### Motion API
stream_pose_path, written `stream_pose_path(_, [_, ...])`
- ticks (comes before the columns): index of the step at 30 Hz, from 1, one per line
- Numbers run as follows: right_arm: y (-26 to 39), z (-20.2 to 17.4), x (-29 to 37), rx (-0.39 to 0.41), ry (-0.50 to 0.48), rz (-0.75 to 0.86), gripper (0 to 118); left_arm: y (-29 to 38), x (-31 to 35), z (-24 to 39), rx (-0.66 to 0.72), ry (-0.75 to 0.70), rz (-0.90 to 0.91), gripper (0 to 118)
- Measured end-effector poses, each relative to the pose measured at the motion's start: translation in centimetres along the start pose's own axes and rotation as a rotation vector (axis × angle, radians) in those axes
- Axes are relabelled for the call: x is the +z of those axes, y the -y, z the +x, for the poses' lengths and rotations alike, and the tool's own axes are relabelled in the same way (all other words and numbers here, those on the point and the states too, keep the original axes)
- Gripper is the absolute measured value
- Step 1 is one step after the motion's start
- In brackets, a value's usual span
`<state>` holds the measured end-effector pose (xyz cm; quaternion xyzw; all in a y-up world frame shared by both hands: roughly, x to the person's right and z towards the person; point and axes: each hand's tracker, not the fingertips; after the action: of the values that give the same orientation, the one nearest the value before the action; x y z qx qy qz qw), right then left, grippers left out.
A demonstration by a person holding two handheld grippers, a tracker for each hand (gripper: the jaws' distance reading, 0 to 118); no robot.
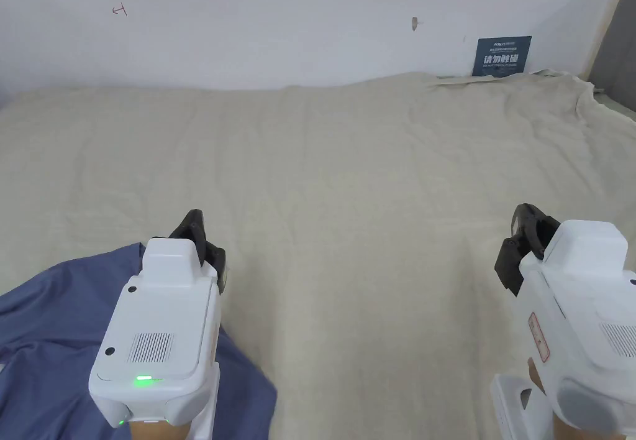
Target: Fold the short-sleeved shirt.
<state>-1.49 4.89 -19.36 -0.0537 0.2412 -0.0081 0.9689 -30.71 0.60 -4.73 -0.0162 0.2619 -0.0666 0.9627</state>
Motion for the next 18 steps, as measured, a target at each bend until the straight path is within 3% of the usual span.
stream_pose_path(5, [0.7,2.1,-0.4,0.002,-0.002,0.001,0,-0.1,0.0,0.1,-0.006,-0.002,0.001,0])
stream_pose_path(18, [0.8,2.4,-0.5,0.015,-0.008,0.008,0,-0.2,0.1,0.0,-0.007,-0.007,0.005,0])
